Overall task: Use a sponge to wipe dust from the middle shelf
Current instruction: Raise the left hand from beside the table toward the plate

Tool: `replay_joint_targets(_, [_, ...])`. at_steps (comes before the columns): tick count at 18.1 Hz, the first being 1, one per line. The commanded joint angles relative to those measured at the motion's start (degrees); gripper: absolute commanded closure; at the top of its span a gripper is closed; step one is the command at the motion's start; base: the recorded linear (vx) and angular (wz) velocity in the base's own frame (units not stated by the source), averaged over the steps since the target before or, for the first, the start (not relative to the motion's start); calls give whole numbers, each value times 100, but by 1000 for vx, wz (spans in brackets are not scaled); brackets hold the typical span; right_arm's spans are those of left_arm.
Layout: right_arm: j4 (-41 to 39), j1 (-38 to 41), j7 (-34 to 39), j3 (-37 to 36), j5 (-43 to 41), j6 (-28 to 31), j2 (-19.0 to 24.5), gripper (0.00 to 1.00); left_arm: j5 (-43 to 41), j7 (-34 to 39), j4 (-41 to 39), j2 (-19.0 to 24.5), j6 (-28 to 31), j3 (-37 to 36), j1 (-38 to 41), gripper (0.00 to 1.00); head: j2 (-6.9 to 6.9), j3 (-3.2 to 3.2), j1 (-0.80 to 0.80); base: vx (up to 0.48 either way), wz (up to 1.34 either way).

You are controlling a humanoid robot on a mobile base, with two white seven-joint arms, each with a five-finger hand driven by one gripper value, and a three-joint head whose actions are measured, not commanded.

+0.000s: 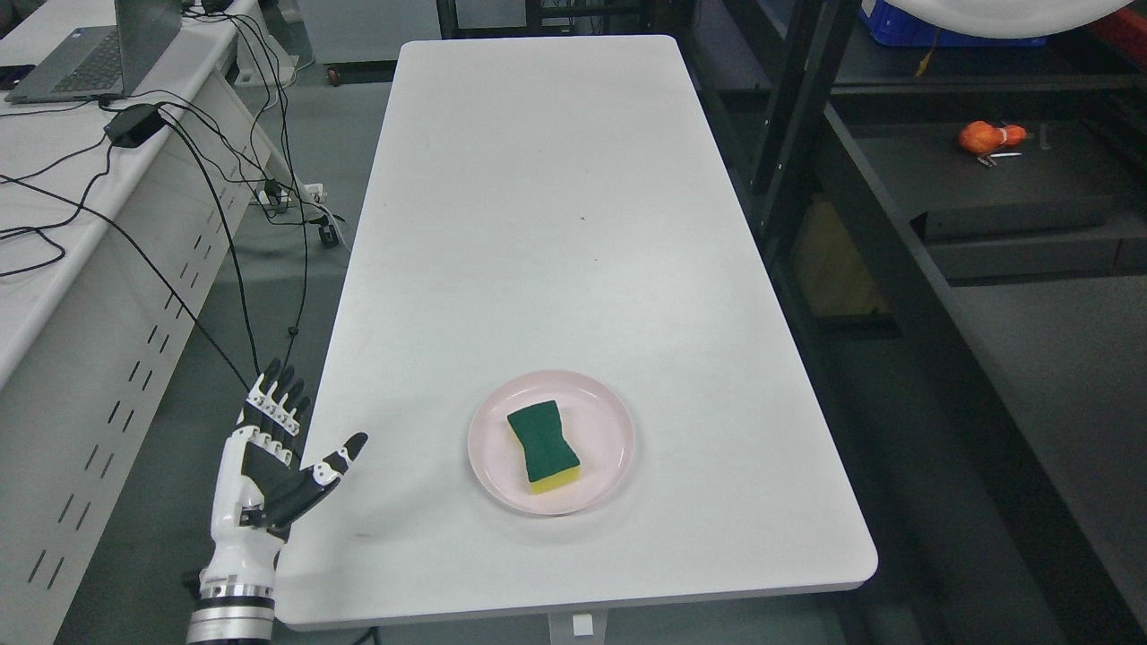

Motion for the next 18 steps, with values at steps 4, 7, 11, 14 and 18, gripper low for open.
replay_joint_targets(4, [-100, 0, 0, 0, 0, 422, -100, 0, -4, -466, -27, 237, -38, 351, -40, 1, 0, 0, 0, 0, 0])
replay_joint_targets(7, [-100, 0, 0, 0, 0, 422, -100, 0, -65, -1529, 157, 526, -187, 738, -601, 1, 0, 0, 0, 0, 0])
replay_joint_targets(11, [-100, 0, 0, 0, 0, 422, -100, 0, -1694, -1989, 902, 1659, -1510, 721, -1357, 4, 0, 0, 0, 0, 0])
replay_joint_targets(14, [-100, 0, 0, 0, 0, 422, -100, 0, -4345, -2016, 1606, 2003, -2855, 756, -1876, 5, 0, 0, 0, 0, 0])
replay_joint_targets(18, [-100, 0, 0, 0, 0, 422, -100, 0, -5735, -2253, 1643, 2110, -3474, 712, -2421, 1, 0, 0, 0, 0, 0])
